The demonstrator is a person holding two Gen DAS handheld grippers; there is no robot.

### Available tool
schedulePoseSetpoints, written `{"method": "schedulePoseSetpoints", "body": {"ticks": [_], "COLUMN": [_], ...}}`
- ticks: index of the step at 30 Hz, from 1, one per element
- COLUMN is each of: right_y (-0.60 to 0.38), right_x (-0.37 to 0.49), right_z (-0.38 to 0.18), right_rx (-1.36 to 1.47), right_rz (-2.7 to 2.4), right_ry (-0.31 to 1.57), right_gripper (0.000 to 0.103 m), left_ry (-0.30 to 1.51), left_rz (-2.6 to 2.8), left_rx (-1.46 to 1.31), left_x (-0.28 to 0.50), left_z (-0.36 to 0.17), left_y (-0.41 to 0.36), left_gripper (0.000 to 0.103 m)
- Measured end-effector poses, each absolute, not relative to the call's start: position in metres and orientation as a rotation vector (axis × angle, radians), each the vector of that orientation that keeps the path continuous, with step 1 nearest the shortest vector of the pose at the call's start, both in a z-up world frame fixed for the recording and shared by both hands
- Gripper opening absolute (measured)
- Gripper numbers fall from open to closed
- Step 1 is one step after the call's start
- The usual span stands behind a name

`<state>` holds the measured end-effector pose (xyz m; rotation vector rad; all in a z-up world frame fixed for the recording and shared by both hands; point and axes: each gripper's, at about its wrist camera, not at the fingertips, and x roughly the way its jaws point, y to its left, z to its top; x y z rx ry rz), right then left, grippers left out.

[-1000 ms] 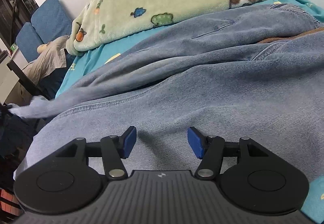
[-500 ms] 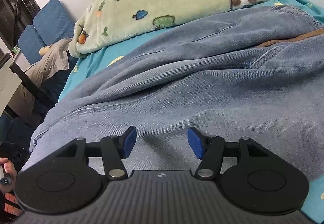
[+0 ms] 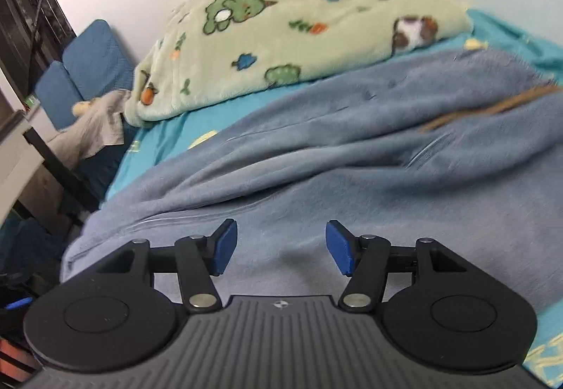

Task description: Fold clothes

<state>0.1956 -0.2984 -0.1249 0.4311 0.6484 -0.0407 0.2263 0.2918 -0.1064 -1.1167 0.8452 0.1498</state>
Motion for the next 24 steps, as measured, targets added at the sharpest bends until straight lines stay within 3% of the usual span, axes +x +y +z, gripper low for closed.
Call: {"method": "schedulePoseSetpoints", "body": {"ticks": [7,15,24], "right_y": [-0.315,-0.423,-0.538], "right_x": [0.172,0.107,0.046], "right_z": [-0.101,-0.048,-0.116], "right_rx": [0.365,0.648,0.958], "right_rz": [-0.081,-0.213,-0.453], "right_ry": [0.66,0.531,0.55], "right_gripper": [0.06,0.06,0.07], "left_ry": [0.908,0.916,0.906], "left_rz": [0.12,0.108,0.08], "left_rx": [-1.175,-1.258,-1.297], "left_x": [0.202,0.206,0.221], "left_z": [-0.113,-0.141,-0.169], "left_y": [0.296,0.302,0.303], "left_gripper": [0.052,0.06,0.057]}}
